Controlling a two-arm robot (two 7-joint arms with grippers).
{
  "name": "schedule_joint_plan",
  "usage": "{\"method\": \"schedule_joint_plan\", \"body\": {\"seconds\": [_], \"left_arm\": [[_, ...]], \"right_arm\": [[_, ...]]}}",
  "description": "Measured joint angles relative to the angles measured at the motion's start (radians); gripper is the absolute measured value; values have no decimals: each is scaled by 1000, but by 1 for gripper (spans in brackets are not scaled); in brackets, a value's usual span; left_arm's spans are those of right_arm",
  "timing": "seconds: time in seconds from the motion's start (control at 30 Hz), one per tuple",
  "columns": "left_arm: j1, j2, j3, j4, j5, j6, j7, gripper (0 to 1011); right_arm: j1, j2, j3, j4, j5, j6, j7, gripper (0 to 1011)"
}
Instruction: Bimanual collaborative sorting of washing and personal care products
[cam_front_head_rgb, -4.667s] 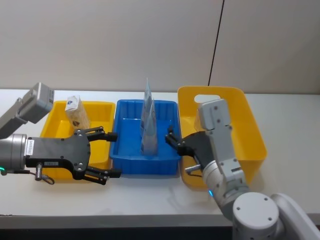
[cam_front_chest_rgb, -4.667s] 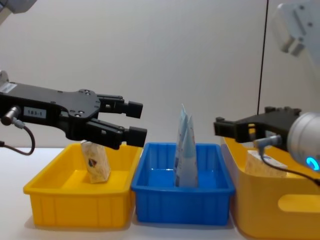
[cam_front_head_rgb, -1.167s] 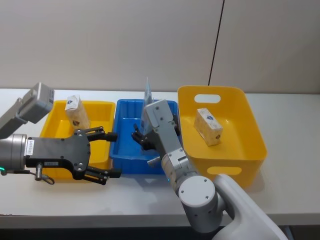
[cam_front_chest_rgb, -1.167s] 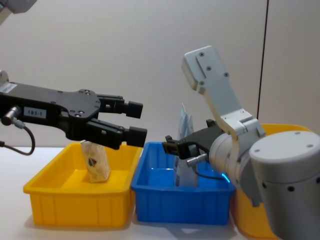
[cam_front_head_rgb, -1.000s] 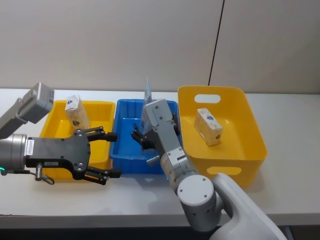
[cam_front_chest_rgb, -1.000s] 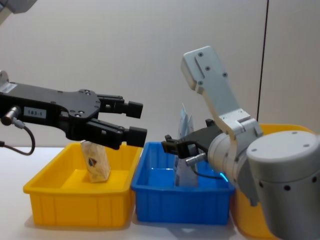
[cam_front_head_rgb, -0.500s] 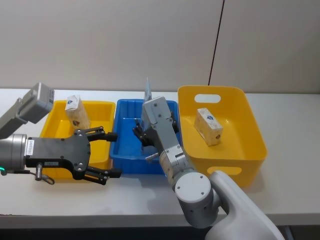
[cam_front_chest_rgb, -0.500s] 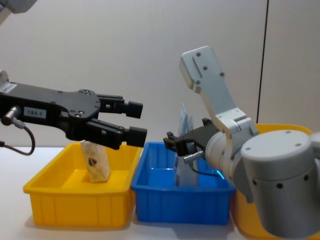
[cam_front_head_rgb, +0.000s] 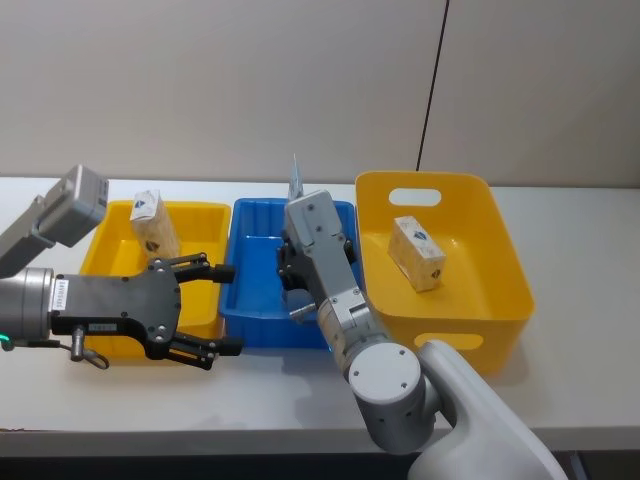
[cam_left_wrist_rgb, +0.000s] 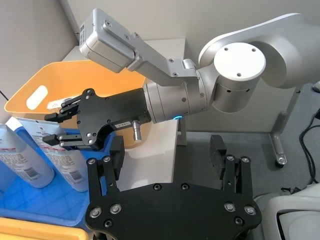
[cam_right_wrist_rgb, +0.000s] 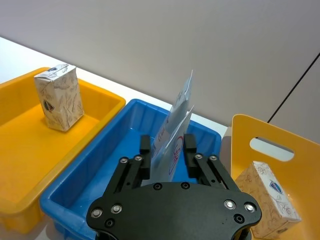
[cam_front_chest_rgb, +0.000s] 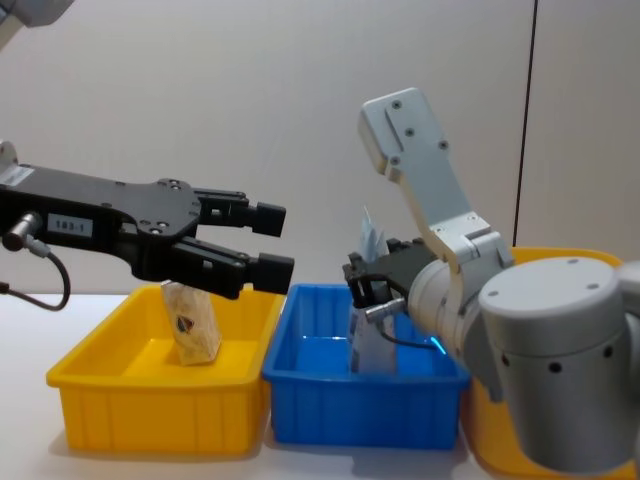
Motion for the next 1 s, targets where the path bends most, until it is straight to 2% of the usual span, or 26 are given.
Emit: {"method": "schedule_joint_plan", "body": {"seconds": [0.03, 0.1, 0.13, 0.27, 0.4, 0.5, 1.0], "left_arm": [[0, 0, 0, 0, 0, 0, 0, 1001], [0, 0, 0, 0, 0, 0, 0, 1001], [0, 0, 0, 0, 0, 0, 0, 1001], [0, 0, 0, 0, 0, 0, 0, 1001], [0, 0, 0, 0, 0, 0, 0, 1001], [0, 0, 0, 0, 0, 0, 0, 1001], [0, 0, 0, 0, 0, 0, 0, 1001]], "right_arm": [[0, 0, 0, 0, 0, 0, 0, 389], [-1, -1, 2, -2, -1, 0, 1, 329], [-2, -2, 3, -4, -1, -1, 2, 268], [-5, -3, 6, -8, -2, -1, 5, 173], [-9, -5, 9, -13, -3, -1, 7, 33], [-12, -6, 12, -17, -4, -1, 9, 2], [-26, -9, 25, -35, -11, 1, 16, 0]]}}
